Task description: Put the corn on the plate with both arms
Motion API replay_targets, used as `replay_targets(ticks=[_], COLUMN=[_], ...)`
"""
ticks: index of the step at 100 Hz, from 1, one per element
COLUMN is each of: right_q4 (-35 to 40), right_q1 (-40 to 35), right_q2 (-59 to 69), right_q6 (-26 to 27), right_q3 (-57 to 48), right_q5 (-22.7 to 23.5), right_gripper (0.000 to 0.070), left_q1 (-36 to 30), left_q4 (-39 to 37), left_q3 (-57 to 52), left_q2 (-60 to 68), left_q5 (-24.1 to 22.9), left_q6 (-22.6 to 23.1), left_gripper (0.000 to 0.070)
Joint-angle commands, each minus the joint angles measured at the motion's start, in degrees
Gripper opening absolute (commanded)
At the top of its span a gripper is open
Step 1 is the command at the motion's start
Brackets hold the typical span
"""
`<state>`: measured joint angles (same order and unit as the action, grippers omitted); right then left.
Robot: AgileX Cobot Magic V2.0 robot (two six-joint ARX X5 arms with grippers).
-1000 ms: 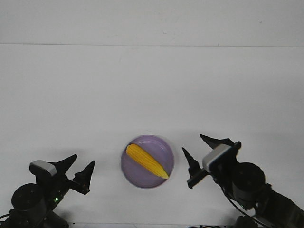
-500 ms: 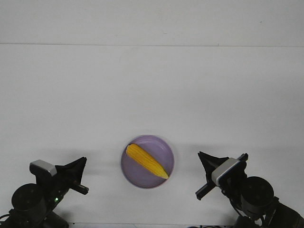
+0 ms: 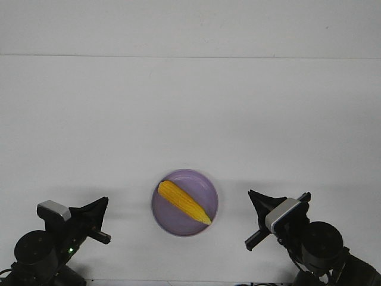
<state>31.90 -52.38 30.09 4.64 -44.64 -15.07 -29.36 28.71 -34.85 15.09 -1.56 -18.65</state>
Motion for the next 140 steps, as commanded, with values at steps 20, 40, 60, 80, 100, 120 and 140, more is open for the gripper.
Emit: replay_targets(ticks=[20, 40, 60, 80, 100, 120, 140], right_q4=[-0.57, -0.59, -0.55, -0.59, -0.59, -0.59, -0.61], right_q1=[-0.55, -0.52, -0.55, -0.52, -0.55, -0.55, -0.52], right_q2=[0.15, -0.07, -0.07, -0.09, -0.09, -0.09, -0.09], right_q6=[-0.20, -0.17, -0.17, -0.17, -0.20, -0.17, -0.20], right_q3=[-0.68, -0.68, -0.68, -0.68, -0.68, -0.68, -0.68], right_q5=[-0.02, -0.02, -0.02, -0.02, -0.02, -0.02, -0.02], right_gripper=[0.0016, 0.0016, 0.0016, 0.0016, 0.0016, 0.0016, 0.0016], left_q1=[9.40, 22.03, 25.14, 25.14, 25.14, 25.11, 25.14], left_q4=[-13.07, -24.92, -28.13, -29.22, -29.20, -29.20, -29.20], left_q3=[8.46, 24.26, 32.09, 34.07, 34.07, 34.05, 34.05], left_q2=[-4.35, -12.13, -14.93, -14.93, -14.93, -14.93, -14.93], left_q5=[-3.91, -4.02, -5.18, -4.90, -4.87, -4.87, -4.87], left_q6=[17.25, 19.96, 19.96, 19.91, 19.91, 19.91, 19.91], left_gripper=[0.0012, 0.0012, 0.0012, 0.0013, 0.0013, 0.0013, 0.0013])
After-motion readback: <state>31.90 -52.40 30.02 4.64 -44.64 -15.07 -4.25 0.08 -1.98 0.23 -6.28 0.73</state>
